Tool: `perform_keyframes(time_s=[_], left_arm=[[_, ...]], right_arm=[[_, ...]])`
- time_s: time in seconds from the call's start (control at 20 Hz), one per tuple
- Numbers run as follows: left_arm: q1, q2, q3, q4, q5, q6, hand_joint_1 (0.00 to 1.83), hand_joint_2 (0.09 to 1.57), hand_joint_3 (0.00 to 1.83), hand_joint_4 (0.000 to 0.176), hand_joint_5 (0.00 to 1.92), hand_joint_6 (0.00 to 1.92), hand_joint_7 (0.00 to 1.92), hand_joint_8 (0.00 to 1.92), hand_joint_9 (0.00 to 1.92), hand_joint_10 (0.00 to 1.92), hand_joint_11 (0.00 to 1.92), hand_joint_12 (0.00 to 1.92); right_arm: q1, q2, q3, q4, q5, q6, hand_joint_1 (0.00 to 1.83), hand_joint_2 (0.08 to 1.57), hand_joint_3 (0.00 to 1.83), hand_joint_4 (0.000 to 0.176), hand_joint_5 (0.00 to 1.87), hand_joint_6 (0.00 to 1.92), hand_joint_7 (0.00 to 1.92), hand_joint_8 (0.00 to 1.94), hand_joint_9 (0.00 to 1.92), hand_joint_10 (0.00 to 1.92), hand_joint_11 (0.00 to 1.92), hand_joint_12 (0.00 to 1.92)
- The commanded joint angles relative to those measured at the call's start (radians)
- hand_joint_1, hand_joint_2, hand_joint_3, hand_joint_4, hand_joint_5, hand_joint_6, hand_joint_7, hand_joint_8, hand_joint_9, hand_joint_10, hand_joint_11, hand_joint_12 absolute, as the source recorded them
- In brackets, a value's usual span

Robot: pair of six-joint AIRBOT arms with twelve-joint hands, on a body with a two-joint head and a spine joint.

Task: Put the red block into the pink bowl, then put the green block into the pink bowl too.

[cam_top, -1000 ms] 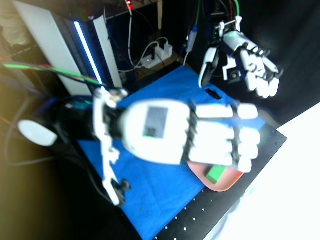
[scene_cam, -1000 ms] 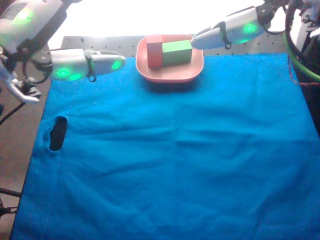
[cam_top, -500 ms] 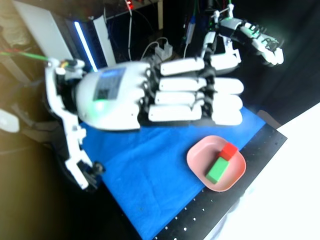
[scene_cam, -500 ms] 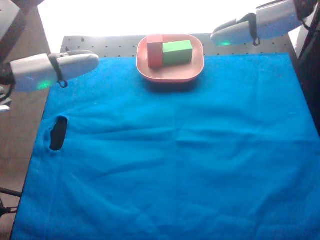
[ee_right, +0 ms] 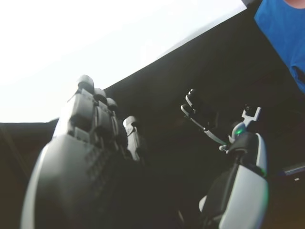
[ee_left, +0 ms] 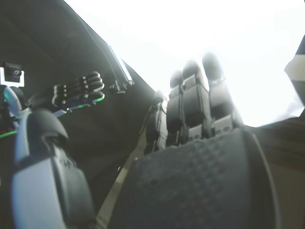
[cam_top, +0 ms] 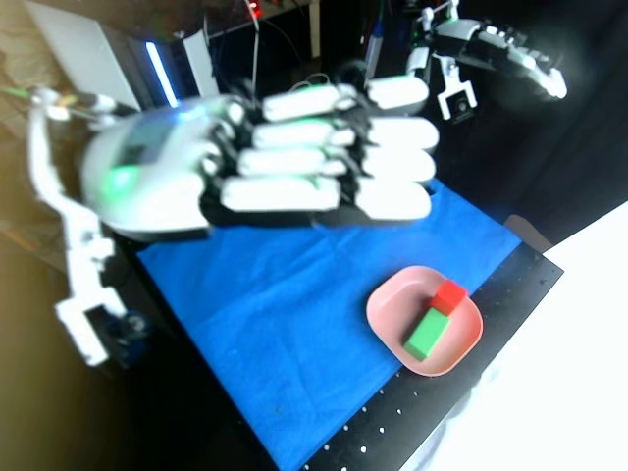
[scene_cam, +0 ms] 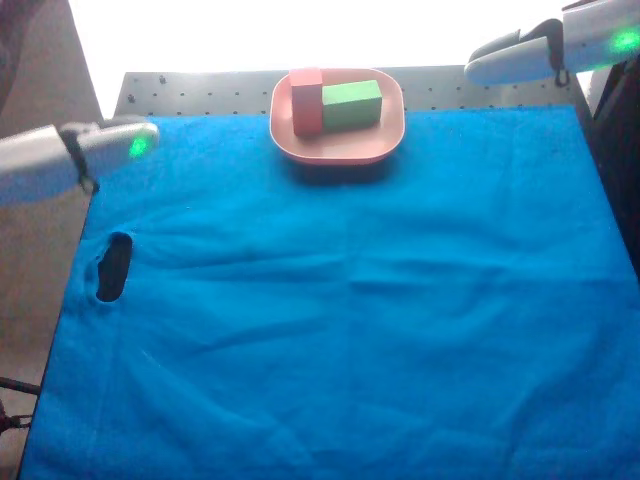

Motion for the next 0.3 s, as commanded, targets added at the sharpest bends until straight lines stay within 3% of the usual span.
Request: perform_keyframes(time_s=[0.0,0.1,0.25], left_arm=[[-0.002,0.007,-0.002,-0.022,-0.155,-0.002,0.66,0.88,0.00,0.101,0.03,0.00,0.19,0.00,0.21,0.00,0.00,0.51],[0.016,0.015,-0.008,-0.033,-0.168,-0.002,0.65,0.88,0.00,0.092,0.00,0.00,0.17,0.00,0.18,0.01,0.00,0.46],[0.037,0.030,-0.018,-0.034,-0.159,-0.002,0.67,0.88,0.00,0.065,0.00,0.00,0.18,0.00,0.20,0.01,0.00,0.47]], right_arm=[[0.013,0.000,-0.007,0.019,0.120,-0.003,0.68,0.63,0.01,0.176,0.00,0.00,0.01,0.00,0.05,0.00,0.01,0.30],[0.008,0.019,-0.017,0.019,0.120,-0.007,0.71,0.62,0.01,0.176,0.00,0.00,0.00,0.00,0.05,0.00,0.00,0.40],[-0.003,0.063,-0.040,0.019,0.119,-0.008,0.69,0.63,0.01,0.176,0.00,0.00,0.00,0.00,0.02,0.00,0.00,0.25]])
